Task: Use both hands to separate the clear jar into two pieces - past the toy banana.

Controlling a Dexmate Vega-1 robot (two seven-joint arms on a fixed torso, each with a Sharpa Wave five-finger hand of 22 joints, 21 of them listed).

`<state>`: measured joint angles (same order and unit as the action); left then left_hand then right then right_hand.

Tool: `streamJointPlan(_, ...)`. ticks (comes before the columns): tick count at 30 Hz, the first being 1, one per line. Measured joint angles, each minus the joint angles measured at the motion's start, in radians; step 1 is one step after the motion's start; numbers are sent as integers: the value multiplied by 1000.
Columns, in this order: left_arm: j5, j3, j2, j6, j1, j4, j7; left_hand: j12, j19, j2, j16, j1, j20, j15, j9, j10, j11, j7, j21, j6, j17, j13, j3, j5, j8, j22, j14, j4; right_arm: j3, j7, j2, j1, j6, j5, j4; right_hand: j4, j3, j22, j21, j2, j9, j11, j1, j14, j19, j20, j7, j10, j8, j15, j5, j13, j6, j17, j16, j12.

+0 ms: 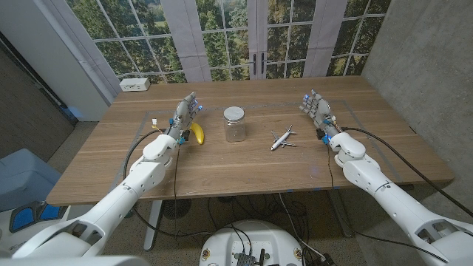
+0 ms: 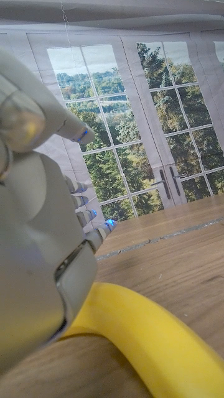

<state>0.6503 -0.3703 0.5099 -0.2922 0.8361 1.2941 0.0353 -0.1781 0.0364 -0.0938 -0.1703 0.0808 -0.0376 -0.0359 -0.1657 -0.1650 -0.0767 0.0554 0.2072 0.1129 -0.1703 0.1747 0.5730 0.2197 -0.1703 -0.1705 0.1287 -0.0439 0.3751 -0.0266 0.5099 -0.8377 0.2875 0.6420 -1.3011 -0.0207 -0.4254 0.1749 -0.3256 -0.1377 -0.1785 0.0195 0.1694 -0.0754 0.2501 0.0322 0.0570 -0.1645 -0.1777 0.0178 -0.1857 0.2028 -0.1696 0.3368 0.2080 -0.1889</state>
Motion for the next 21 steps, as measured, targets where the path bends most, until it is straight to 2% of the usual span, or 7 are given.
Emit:
streamJointPlan(3, 0, 0, 0, -1, -2, -2, 4, 0, 0, 0, 0, 0, 0, 0, 0, 0, 0, 0, 0, 0, 0, 0, 0, 0, 0, 0, 0, 0, 3, 2, 0, 1, -2, -7, -2, 5, -5, 0, 0, -1, 0, 0, 1, 0, 0, 0, 0, 0, 0, 0, 0, 0, 0, -1, 0, 0)
streamJointPlan(4, 0, 0, 0, -1, -2, -2, 4, 0, 2, 0, -2, 0, 2, 0, 0, 0, 0, 0, 0, 0, 0, 0, 0, 0, 0, 0, 0, 0, 5, 3, 0, 2, -2, -8, -3, 11, -10, 0, 0, -10, 1, 1, 10, -4, 3, -4, 0, -1, -2, -4, 0, 0, 0, -3, 0, 0)
streamJointPlan(5, 0, 0, 0, -1, -2, -3, 4, 0, 4, 0, -4, 0, 3, 0, 0, 0, 0, 0, 0, 0, 0, 0, 0, 0, 0, 0, 0, 0, 5, 4, 0, 2, -2, -11, -3, 20, -12, 0, 0, -4, 1, 4, 19, -5, 4, -4, 0, -4, -4, -5, 0, 0, 0, -6, 0, 0)
streamJointPlan(9, 0, 0, 0, -1, -4, -5, 9, 0, 4, 0, -4, 0, 3, 0, 0, 0, 0, 0, 0, 0, 0, 0, 0, 0, 0, 0, 0, 0, 14, 12, 4, 3, -7, -27, -10, 82, -28, 0, 0, 11, 2, 9, 76, -29, 25, -26, 0, -9, -4, -29, 0, -2, 0, -28, 0, -4)
streamJointPlan(12, 1, 0, 0, -1, -6, -7, 12, 0, 7, 0, -4, 0, 0, 0, 0, 0, 0, 0, 0, 0, 0, 0, 0, 0, -4, 0, 0, 0, 20, 20, 10, 4, -11, -43, -19, 110, -34, 0, 0, 12, 1, 15, 89, -42, 34, -45, 9, -15, -4, -42, 0, -3, -1, -35, 7, -7)
streamJointPlan(18, 2, -2, 0, -2, -10, -11, 19, 0, 14, 0, -4, 0, 3, 0, 0, 0, 0, 0, 0, 0, 0, 0, 2, 0, -4, 0, 0, 2, 36, 34, 22, 5, -17, -79, -38, 130, -38, 0, 5, 35, -1, 18, 115, -54, 44, -56, 17, -18, -11, -43, 0, -3, -5, -40, 7, -7)
streamJointPlan(21, 2, -2, 1, -2, -12, -12, 21, 0, 14, 0, -4, 0, 3, 0, 0, 0, 0, 0, 0, 0, 0, 0, 4, 0, -4, 0, 0, 4, 43, 35, 27, 6, -18, -95, -44, 141, -38, 0, 5, 35, -1, 22, 115, -59, 44, -56, 17, -29, -11, -48, 0, -3, -5, -45, 7, -11)
